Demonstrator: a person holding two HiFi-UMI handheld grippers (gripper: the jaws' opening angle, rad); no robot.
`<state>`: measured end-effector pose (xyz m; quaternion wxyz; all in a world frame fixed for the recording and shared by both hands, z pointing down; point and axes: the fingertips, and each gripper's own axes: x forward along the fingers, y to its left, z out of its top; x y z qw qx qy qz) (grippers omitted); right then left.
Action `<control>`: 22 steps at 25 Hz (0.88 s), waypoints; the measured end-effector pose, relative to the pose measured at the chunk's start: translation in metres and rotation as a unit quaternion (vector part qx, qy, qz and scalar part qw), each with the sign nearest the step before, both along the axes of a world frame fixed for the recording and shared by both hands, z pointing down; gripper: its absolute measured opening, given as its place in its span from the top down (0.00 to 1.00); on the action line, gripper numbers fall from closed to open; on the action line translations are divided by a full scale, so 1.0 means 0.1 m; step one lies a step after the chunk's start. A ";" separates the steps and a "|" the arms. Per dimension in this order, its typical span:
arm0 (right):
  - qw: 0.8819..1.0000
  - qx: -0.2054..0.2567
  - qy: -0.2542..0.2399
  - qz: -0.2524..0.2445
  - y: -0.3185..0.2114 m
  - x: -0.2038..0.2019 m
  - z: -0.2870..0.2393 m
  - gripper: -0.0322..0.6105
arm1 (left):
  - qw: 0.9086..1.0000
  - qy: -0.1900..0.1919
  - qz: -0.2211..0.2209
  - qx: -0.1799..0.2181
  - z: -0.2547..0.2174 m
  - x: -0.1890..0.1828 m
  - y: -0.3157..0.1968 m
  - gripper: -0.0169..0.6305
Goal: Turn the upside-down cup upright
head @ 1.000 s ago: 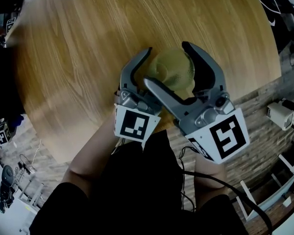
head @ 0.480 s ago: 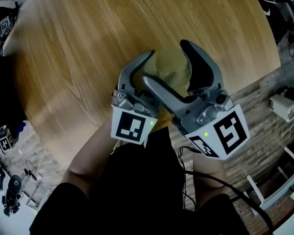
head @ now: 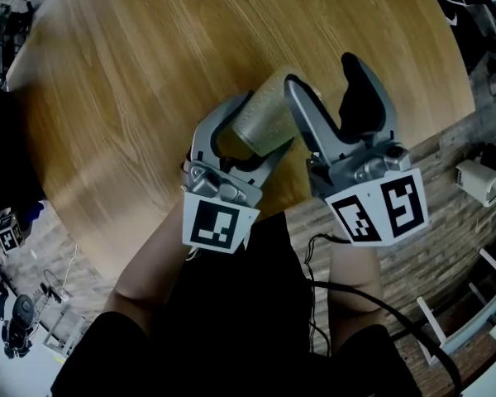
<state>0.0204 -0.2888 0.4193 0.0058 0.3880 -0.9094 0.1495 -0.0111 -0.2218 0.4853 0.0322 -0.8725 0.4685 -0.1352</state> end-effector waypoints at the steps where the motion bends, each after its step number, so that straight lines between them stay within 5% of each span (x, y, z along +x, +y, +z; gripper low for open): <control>1: 1.000 -0.008 -0.004 0.006 -0.02 0.03 0.05 0.42 | 1.000 -0.001 0.002 0.001 0.00 0.01 0.03 0.51; 11: 0.996 -0.065 0.050 0.040 -0.09 0.22 0.59 0.42 | 1.000 -0.007 0.003 -0.023 0.13 -0.04 0.08 0.53; 22: 0.985 -0.120 0.111 0.048 -0.08 0.34 1.08 0.43 | 0.993 -0.031 0.021 -0.115 0.50 0.03 0.12 0.54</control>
